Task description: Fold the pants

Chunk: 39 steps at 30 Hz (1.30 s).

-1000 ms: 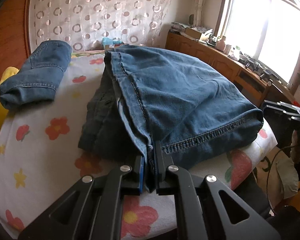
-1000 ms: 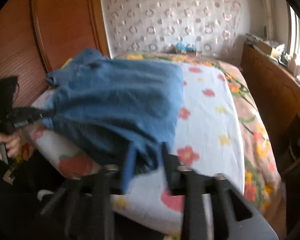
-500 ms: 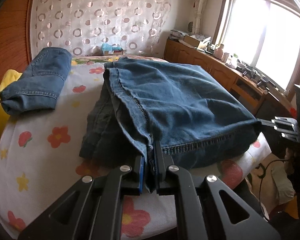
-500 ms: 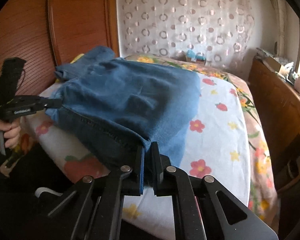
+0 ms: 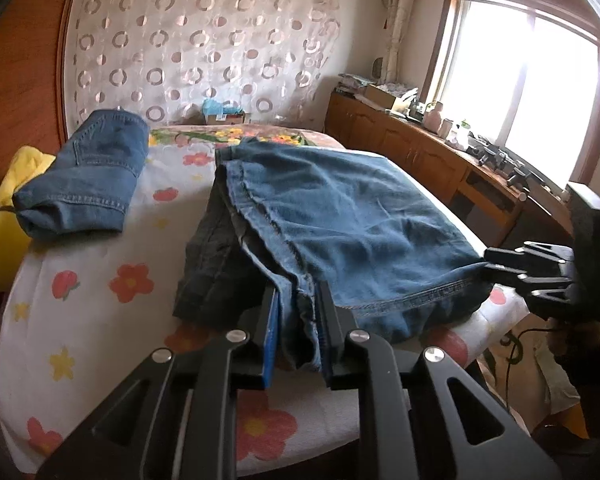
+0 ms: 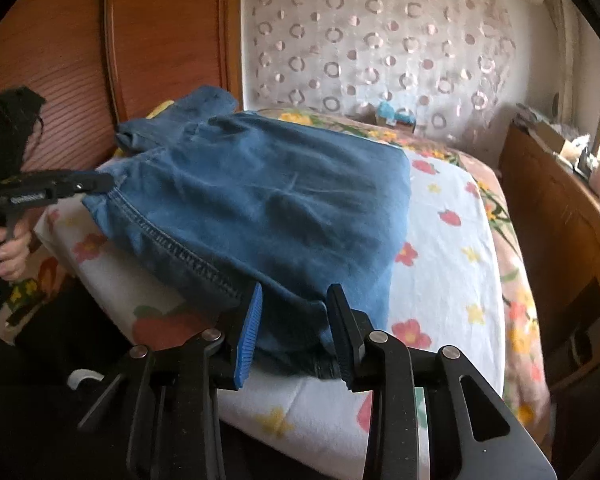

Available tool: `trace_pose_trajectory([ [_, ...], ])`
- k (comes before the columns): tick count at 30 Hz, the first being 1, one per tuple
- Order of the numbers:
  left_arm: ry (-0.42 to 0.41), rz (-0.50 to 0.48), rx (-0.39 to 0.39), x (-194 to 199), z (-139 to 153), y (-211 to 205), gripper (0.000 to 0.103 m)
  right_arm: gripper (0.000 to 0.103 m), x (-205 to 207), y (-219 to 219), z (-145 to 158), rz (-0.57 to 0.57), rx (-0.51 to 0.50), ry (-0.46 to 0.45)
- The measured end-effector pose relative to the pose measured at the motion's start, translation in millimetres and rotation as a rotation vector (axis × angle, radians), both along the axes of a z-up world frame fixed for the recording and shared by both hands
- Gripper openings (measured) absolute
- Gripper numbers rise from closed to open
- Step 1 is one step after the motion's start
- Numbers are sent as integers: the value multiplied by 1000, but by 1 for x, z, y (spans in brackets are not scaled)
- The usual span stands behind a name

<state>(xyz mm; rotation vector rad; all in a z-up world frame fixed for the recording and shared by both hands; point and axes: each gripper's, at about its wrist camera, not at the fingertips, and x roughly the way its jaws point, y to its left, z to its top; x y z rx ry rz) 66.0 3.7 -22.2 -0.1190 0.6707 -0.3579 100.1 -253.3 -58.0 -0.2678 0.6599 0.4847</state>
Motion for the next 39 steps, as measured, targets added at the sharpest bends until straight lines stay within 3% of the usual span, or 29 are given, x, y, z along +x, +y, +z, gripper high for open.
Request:
trace_pose_trajectory([
  [1,-3,-1,2,-1,1,0,16,32,2,2,-3,0,-11,7],
  [2,-7,-2,2,-2,2,0,16,25,5,4,-7,-6,-19,14],
  [3,-12,-2,3,-3,4,0,16,9,7,4,-9,-10,-20,20],
  [5,-18,5,1,-4,7,2,16,3,8,1,-13,-17,-9,42],
  [17,-34,13,-5,4,15,0,16,0,-12,-1,-15,22,20,75],
  [20,-36,-6,0,8,17,-7,16,5,-12,-2,-5,6,36,55],
  [22,-35,-23,3,12,17,-14,16,24,-11,-4,3,-3,52,34],
  [24,-32,-39,3,16,15,-22,16,72,-7,-6,10,-30,68,8],
  [25,-29,-45,4,18,14,-26,16,76,-4,-8,12,-43,76,-2],
  [30,-9,-86,14,29,7,-45,16,77,30,-13,16,-120,125,13],
  [39,30,-124,45,43,-11,-71,16,76,74,-22,-15,-196,178,139],
])
